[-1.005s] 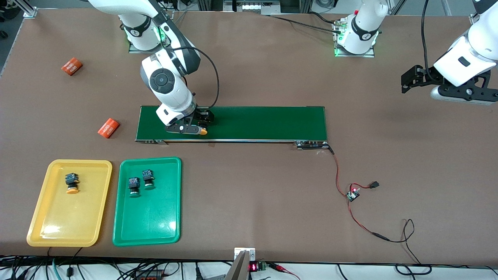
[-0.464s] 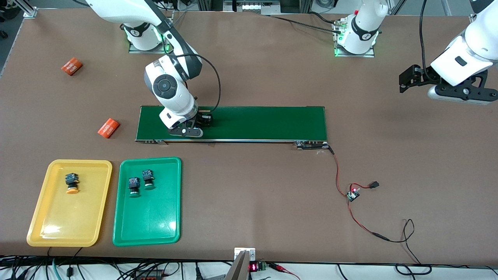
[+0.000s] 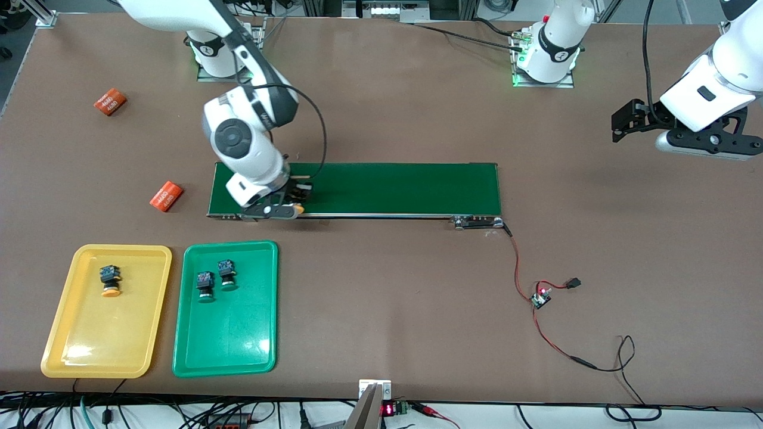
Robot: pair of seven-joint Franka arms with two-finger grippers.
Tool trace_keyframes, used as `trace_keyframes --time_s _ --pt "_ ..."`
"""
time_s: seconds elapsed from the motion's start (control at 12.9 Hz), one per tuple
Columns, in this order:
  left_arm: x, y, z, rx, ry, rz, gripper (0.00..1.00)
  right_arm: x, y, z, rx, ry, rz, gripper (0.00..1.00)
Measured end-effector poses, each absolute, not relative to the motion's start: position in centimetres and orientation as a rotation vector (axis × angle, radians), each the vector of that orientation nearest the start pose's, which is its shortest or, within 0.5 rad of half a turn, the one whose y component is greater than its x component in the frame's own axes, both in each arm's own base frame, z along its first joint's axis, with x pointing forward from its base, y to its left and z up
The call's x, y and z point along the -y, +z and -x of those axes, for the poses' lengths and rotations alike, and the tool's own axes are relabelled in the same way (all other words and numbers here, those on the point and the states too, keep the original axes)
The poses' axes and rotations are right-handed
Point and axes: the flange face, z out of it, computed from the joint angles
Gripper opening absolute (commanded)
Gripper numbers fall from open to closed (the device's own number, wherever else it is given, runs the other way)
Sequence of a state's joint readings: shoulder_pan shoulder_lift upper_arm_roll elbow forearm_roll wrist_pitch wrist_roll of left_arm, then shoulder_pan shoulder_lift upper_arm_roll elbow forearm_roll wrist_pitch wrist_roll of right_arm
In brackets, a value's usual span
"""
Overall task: Sort buttons by color to trays
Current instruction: 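Carry the second yellow button over the yellow tray with the right gripper, then lower the yellow button into the yellow tray, open and lift the right gripper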
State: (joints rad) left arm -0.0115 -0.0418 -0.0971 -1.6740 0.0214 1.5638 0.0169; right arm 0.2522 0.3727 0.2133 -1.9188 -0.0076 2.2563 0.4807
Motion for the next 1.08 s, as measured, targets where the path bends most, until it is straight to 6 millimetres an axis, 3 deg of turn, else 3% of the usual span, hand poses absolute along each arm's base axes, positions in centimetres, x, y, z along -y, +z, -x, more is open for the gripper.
trace_keyframes --time_s 0.15,0.23,0.39,0.54,0.77,1.08 --pt "5.8 59.9 -53.5 -0.198 0.103 3.105 1.0 -22.0 32.7 -59.6 0.053 0.051 3.098 0.03" --pt "5.8 59.9 -53.5 -0.199 0.102 3.105 1.0 -19.0 32.8 -61.2 0.091 0.038 3.099 0.03" --pt "5.9 59.9 -53.5 -0.199 0.101 3.105 1.0 -12.3 31.4 -64.3 0.174 0.037 3.094 0.03" --pt "5.9 60.0 -53.5 -0.199 0.1 3.105 1.0 -6.2 28.6 -66.7 0.257 0.052 3.102 0.04" --pt "5.9 60.0 -53.5 -0.198 0.1 3.105 1.0 -1.3 25.0 -68.2 0.313 0.084 3.125 0.04" --pt "6.0 60.1 -53.5 -0.2 0.095 3.105 1.0 3.2 23.1 -68.7 0.37 0.041 3.189 0.07"
